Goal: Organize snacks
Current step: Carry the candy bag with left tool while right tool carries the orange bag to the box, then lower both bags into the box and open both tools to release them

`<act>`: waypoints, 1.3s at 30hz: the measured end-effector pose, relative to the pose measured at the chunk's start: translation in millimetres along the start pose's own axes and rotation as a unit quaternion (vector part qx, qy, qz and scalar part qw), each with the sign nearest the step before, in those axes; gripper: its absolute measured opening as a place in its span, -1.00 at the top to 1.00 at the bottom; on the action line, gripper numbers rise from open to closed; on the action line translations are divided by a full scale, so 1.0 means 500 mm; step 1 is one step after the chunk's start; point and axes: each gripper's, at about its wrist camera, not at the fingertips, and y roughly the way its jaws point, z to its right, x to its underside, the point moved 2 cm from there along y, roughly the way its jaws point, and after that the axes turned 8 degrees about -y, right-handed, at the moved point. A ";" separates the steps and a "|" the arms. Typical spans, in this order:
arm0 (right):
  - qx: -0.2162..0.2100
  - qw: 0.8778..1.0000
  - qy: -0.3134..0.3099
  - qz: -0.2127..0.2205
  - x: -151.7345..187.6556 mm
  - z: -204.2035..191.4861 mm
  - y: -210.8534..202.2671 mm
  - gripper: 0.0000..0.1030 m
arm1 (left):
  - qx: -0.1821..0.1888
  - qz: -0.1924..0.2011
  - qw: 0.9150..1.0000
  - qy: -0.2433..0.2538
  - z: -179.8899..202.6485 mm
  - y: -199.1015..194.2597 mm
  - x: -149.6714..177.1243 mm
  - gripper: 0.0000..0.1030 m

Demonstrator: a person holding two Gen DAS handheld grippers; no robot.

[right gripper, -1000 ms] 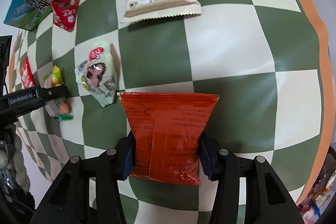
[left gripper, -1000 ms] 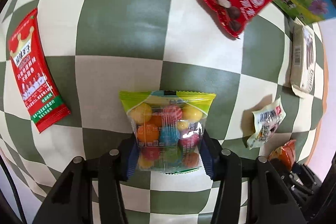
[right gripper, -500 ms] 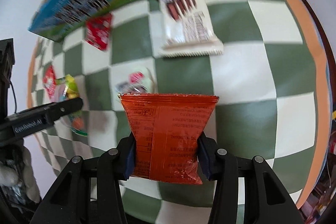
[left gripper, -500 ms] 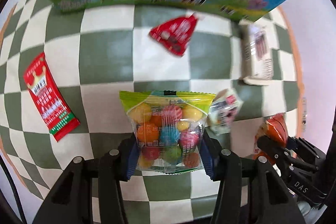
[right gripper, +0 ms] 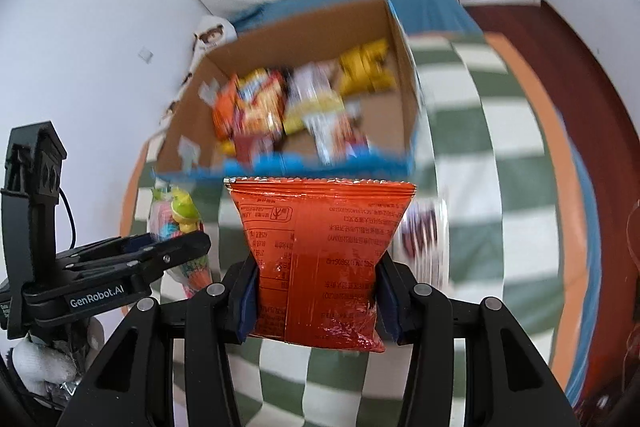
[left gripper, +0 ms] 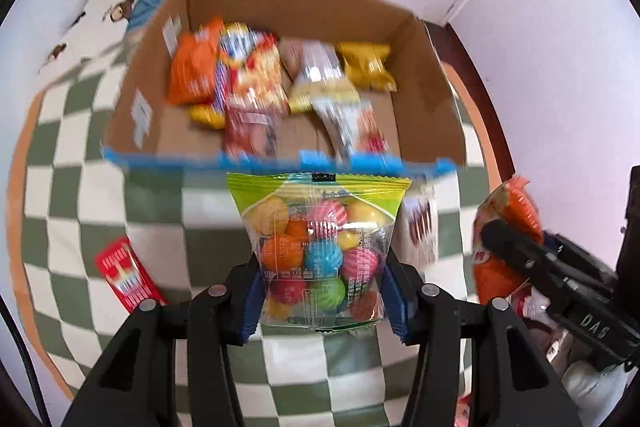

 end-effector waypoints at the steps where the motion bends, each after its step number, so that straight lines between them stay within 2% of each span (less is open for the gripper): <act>1: 0.003 1.000 -0.007 0.005 -0.025 -0.006 0.002 0.01 | -0.004 0.004 1.000 0.001 -0.006 -0.003 -0.016 0.07; 7: 0.037 0.998 -0.045 0.019 -0.173 -0.013 0.038 0.01 | -0.040 0.012 0.999 -0.002 -0.027 0.013 -0.118 0.07; 11: 0.057 0.997 -0.053 0.013 -0.237 -0.005 0.079 0.01 | -0.075 0.009 0.997 -0.003 -0.052 0.042 -0.178 0.07; 17: 0.068 0.996 -0.050 -0.011 -0.291 0.013 0.146 0.01 | -0.101 -0.004 0.995 -0.010 -0.085 0.082 -0.222 0.07; 27: 0.089 0.994 -0.045 -0.036 -0.311 0.052 0.223 -0.01 | -0.125 -0.056 0.990 -0.028 -0.117 0.160 -0.231 0.04; 28: 0.092 0.994 -0.046 -0.041 -0.312 0.053 0.229 -0.04 | -0.127 -0.061 0.990 -0.029 -0.118 0.167 -0.231 0.03; 29: 0.096 0.993 -0.046 -0.048 -0.312 0.055 0.237 -0.28 | -0.130 -0.066 0.989 -0.031 -0.119 0.173 -0.230 -0.02; 30: 0.105 0.992 -0.044 -0.053 -0.313 0.058 0.241 -0.71 | -0.133 -0.065 0.988 -0.032 -0.119 0.175 -0.231 -0.08; 31: 0.114 0.991 -0.043 -0.055 -0.314 0.063 0.245 -0.87 | -0.135 -0.058 0.989 -0.032 -0.121 0.175 -0.233 -0.16; 33: 0.127 0.989 -0.044 -0.056 -0.317 0.068 0.248 -0.93 | -0.142 -0.045 0.988 -0.032 -0.119 0.167 -0.236 -0.70; 34: 0.137 0.988 -0.046 -0.058 -0.317 0.070 0.248 -0.93 | -0.141 -0.040 0.989 -0.032 -0.117 0.162 -0.238 -0.79; 39: 0.145 0.986 -0.061 -0.062 -0.308 0.065 0.251 -0.93 | -0.141 -0.019 0.989 -0.031 -0.106 0.141 -0.244 -0.82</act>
